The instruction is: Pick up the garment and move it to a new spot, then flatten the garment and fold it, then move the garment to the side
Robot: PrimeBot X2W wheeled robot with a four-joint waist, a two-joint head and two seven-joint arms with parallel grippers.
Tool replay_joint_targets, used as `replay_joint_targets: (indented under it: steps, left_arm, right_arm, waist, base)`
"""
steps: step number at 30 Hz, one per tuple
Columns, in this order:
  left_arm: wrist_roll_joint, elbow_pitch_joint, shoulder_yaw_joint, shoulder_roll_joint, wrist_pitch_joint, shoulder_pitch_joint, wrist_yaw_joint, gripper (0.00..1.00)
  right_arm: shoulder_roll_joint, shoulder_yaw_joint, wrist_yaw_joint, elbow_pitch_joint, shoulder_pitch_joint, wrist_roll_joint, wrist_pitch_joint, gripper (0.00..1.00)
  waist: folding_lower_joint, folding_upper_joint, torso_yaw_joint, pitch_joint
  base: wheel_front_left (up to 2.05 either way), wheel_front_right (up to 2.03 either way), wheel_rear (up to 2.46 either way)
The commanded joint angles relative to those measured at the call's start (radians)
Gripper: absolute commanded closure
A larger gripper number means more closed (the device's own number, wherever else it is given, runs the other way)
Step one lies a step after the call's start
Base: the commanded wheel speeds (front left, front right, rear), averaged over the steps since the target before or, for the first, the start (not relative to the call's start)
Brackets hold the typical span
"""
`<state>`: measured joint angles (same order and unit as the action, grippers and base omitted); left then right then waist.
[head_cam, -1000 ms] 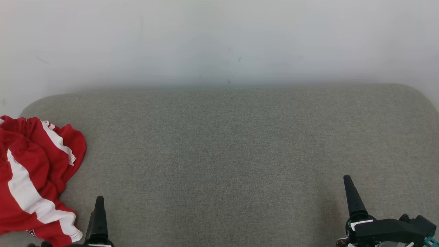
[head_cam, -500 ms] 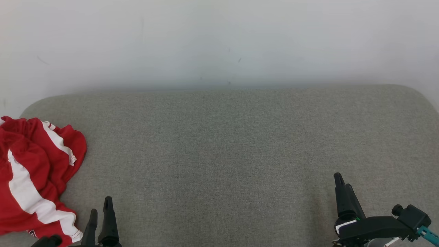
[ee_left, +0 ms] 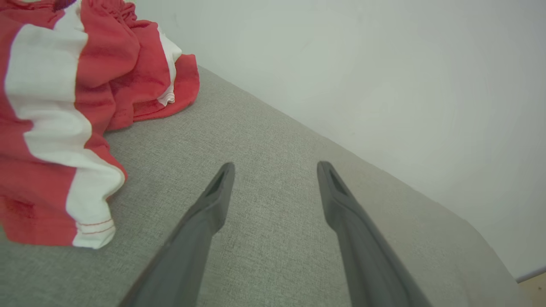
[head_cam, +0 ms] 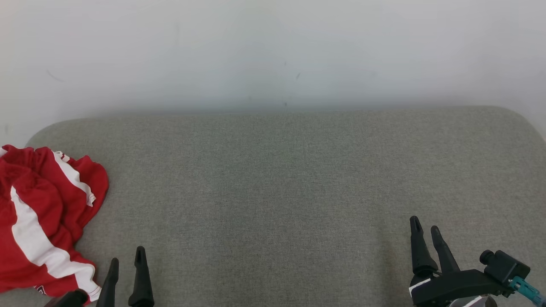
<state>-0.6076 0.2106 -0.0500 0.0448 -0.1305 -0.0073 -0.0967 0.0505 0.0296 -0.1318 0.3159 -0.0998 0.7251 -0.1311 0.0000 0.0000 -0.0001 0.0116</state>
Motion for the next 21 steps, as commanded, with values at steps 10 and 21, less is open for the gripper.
replay_joint_targets:
  steps: [10,21]
  left_arm:
    - [0.162,-0.023,0.016,0.02,-0.035,0.004,-0.005,0.0]
    - [0.272,-0.024,0.029,0.022,-0.062,0.013,-0.009,0.0]
  right_arm:
    - [0.0,-0.003,0.001,0.008,-0.003,-0.148,-0.035,0.0]
    - [0.0,0.008,0.001,0.026,0.0,-0.255,-0.061,0.0]
  waist:
    - [0.0,0.0,0.006,0.002]
    - [0.0,0.0,0.004,0.006]
  base:
    - [0.0,0.0,0.0]
    - [0.0,0.0,0.0]
